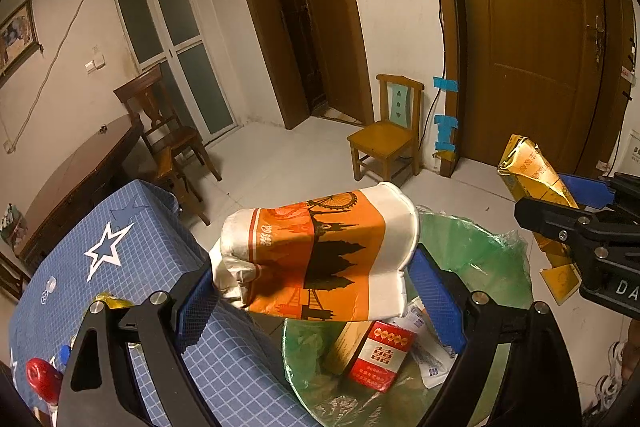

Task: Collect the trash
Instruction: 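Open both grippers to drop the bag and wrapper into the bin, then move both open grippers back over the table, then grasp the white tablet box with the right gripper while the left grasps the white mask, then carry the white tablet box and white mask over the green bin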

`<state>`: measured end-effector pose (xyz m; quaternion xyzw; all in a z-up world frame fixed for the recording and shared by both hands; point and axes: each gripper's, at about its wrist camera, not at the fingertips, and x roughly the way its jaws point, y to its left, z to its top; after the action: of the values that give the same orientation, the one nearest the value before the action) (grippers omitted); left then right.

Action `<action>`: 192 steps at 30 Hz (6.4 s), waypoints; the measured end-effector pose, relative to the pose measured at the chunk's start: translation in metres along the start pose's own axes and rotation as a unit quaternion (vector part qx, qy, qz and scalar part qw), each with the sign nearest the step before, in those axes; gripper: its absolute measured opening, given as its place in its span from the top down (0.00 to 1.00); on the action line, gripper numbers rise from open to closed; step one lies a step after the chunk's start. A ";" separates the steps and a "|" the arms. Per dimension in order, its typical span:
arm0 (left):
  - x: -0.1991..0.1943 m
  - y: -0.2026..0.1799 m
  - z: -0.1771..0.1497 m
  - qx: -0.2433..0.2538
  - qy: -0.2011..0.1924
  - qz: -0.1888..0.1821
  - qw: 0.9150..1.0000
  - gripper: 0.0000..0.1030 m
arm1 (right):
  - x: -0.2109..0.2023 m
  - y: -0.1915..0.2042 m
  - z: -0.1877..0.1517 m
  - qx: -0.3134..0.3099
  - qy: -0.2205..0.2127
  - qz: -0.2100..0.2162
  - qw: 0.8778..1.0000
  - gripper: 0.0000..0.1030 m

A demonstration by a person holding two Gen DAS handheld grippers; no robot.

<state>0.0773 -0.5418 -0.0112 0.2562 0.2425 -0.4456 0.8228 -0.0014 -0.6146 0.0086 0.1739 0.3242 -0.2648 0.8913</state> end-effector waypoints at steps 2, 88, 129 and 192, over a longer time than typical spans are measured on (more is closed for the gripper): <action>0.002 0.003 -0.001 -0.002 0.002 0.000 1.000 0.14 | 0.003 -0.002 0.000 -0.001 0.003 0.001 1.000 0.54; -0.355 0.455 -0.414 -0.484 -0.072 0.326 0.809 0.10 | 0.047 0.515 -0.131 -0.287 0.200 0.306 0.885 0.31; -0.278 0.411 -0.405 -0.434 0.026 0.245 0.867 0.10 | -0.078 0.343 -0.084 -0.153 -0.014 0.287 0.946 0.56; -0.114 0.162 -0.096 -0.179 0.019 0.143 0.973 0.74 | -0.042 0.122 -0.030 -0.047 -0.009 0.128 0.991 0.56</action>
<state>0.1446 -0.3348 0.0217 0.1452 0.2946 -0.2680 0.9057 0.0284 -0.4876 0.0314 0.1698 0.3034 -0.1346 0.9279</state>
